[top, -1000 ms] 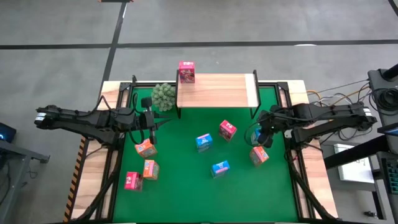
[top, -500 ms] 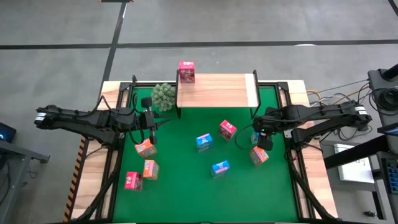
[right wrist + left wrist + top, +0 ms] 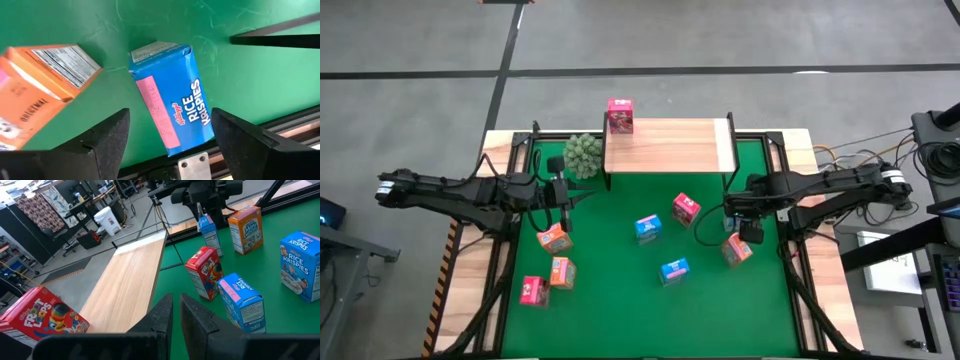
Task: Stack cereal on shelf
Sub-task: Put the top right blue cereal box on the shelf
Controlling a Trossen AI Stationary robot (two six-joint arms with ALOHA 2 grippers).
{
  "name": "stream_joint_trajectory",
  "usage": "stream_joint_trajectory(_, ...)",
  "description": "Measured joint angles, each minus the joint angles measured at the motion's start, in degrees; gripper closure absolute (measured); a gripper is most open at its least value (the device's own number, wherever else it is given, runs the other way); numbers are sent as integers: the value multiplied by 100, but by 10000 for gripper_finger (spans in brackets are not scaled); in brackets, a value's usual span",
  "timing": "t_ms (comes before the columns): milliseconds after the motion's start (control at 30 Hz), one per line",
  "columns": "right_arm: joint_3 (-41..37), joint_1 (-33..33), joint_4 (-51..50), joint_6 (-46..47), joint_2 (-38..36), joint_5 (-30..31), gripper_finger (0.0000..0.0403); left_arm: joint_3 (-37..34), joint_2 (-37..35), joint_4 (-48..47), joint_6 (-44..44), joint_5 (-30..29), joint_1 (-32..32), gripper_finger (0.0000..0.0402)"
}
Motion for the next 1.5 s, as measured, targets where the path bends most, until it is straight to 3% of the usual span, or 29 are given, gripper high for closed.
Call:
stream_joint_trajectory(200, -77, 0, 30, -12, 177, 94, 146, 0, 0, 4, 5, 0, 0, 387)
stream_joint_trajectory(633, -79, 0, 122, -2, 166, 95, 250, -1, 0, 4, 5, 2, 0, 387)
stream_joint_trajectory(867, 1, 0, 113, 103, 131, 90, 269, -2, 0, 2, -4, 2, 0, 387)
stream_joint_trajectory(1300, 1833, 0, -553, 792, 129, 97, 277, -37, 2, -2, -65, 4, 0, 387)
stream_joint_trajectory(1500, 2738, -26, -158, 824, 164, 704, 278, -37, 2, 3, -65, 4, 0, 387)
